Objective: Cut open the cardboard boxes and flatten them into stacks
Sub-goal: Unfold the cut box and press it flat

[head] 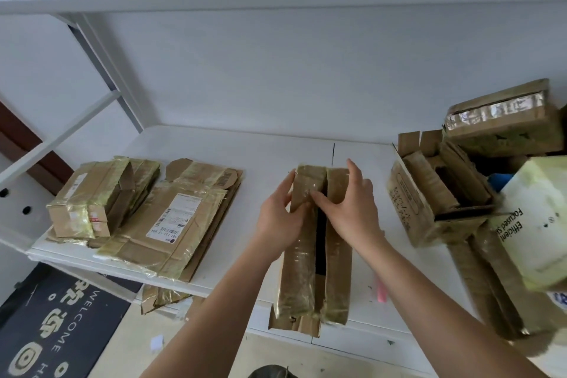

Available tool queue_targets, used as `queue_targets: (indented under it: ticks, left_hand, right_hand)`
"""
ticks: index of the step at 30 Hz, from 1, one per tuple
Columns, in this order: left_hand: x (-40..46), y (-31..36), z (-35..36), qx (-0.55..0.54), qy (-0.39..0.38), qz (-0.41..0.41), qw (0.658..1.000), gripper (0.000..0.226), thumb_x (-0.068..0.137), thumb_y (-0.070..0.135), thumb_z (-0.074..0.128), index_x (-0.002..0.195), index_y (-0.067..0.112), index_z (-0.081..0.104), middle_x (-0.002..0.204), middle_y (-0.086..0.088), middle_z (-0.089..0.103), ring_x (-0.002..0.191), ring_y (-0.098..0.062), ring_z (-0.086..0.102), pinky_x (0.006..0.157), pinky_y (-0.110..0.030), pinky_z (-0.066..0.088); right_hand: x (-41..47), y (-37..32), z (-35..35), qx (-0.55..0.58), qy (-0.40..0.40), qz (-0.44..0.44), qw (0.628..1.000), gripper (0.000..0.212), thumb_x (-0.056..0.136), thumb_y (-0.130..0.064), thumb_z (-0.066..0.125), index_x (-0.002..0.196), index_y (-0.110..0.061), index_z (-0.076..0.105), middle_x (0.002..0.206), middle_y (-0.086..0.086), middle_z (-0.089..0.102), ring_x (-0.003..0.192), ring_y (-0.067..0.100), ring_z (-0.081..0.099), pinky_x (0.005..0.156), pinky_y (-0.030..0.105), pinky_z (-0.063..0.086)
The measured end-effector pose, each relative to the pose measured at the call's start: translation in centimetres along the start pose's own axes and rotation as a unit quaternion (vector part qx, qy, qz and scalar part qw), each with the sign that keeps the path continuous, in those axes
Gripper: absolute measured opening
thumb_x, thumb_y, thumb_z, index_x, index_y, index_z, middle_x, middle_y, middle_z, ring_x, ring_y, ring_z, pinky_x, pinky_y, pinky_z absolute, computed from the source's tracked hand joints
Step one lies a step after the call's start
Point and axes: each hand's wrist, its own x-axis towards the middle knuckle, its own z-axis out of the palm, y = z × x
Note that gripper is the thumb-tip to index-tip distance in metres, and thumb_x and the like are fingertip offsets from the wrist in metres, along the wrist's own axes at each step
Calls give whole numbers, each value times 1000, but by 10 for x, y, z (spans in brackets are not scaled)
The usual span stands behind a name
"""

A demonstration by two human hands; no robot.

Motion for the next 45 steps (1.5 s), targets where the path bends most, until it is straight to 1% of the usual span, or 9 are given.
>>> queue_targets:
  ticks: [6,10,16,22,27,33,37,42,45]
  left_hand:
    - [3,-7,-4,33,23,15,999,66,91,-1,56,143,37,45,109,6,73,90,-8,67,77,-24,51]
    - [3,-11,-9,54,8,34,998,68,89,-9,50,141,35,50,116,13,69,107,-1,64,91,-22,50]
    - [0,-10,-10,82,12,70,994,70,87,-10,48,138,38,53,119,15,66,114,-3,59,95,-20,44]
    - [1,-8,-12,108,-3,68,992,70,87,-10,48,138,38,54,125,12,65,117,-3,56,92,-14,41]
    - [1,18,-9,155,-24,31,987,76,85,19,75,149,33,37,132,-3,61,122,-20,58,100,-38,49]
    - [-24,72,-10,404,-93,100,904,70,81,58,68,140,27,47,139,5,52,124,-17,52,100,-35,41]
    - [-18,36,3,599,-164,83,779,98,70,67,71,150,27,30,153,-2,35,145,-28,27,118,-54,15]
    - [3,-7,2,610,-92,125,777,84,89,39,67,154,25,15,158,-4,21,149,-29,13,121,-55,6]
    - [13,-8,-3,589,-91,139,791,72,91,29,66,150,26,24,157,0,26,148,-25,17,121,-53,7]
  right_hand:
    - [1,13,-16,81,-54,6,995,69,85,-26,68,146,-30,37,127,-3,51,110,12,53,85,17,41]
    - [2,20,-28,118,-83,12,989,63,85,-22,66,142,-36,42,118,-14,50,106,14,58,85,22,43]
    - [5,27,-37,130,-108,17,986,59,87,-17,62,138,-43,45,118,-12,53,62,1,57,66,20,43]
    - [7,29,-46,109,-125,23,986,54,87,-16,62,135,-39,49,117,-8,54,82,11,63,75,28,54]
    - [13,27,-35,120,-107,92,983,60,78,-35,78,125,-24,42,109,-3,54,94,20,64,60,30,59]
    - [29,51,-19,252,3,253,934,104,51,-59,86,126,1,47,117,15,55,95,32,67,50,37,59]
    - [19,59,-12,200,-97,270,937,62,84,-50,71,110,4,54,100,10,63,71,25,75,73,38,62]
    - [17,76,-17,192,-123,209,951,34,93,-34,65,98,0,58,100,17,68,71,26,74,68,32,61]
    - [12,105,-25,-70,-144,145,976,19,99,-19,52,111,-12,64,111,10,68,88,22,69,79,35,59]
